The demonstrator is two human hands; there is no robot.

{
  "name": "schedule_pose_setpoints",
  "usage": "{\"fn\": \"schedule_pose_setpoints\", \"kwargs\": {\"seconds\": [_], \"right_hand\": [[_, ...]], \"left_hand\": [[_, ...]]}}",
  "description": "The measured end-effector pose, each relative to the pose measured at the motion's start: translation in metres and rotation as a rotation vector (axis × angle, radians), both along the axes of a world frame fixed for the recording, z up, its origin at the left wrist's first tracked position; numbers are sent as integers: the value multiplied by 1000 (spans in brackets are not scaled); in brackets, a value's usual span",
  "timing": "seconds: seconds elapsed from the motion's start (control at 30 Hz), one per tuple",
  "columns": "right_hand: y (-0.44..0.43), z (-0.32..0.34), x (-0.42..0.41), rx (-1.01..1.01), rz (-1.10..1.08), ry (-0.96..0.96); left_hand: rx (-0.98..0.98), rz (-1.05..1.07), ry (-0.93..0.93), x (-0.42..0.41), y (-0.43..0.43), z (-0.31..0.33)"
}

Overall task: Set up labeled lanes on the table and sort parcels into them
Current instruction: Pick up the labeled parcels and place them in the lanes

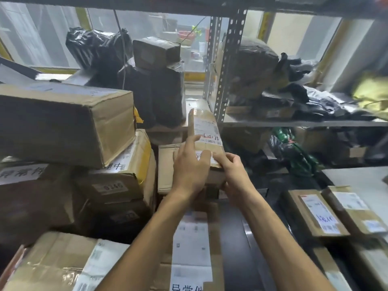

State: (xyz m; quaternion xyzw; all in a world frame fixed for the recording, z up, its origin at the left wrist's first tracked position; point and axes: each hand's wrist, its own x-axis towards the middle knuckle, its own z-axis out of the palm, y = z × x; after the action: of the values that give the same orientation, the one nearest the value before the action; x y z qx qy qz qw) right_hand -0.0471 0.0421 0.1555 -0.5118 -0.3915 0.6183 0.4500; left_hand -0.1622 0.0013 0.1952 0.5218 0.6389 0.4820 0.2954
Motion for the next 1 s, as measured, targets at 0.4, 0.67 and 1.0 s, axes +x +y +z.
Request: {"fn": "schedule_pose_setpoints", "kwargs": {"seconds": [0.4,0.67,1.0], "right_hand": [[-92,-5,185,-57,-124,42],[-176,-27,345,-66,-200,28],[-237,-77,475,-187,-236,-16]], "left_hand": [[-349,-215,-486,148,-18,-30],[-424,-248,-567,314,-81,-63],[-627,-321,-578,445,-123,-117]]}}
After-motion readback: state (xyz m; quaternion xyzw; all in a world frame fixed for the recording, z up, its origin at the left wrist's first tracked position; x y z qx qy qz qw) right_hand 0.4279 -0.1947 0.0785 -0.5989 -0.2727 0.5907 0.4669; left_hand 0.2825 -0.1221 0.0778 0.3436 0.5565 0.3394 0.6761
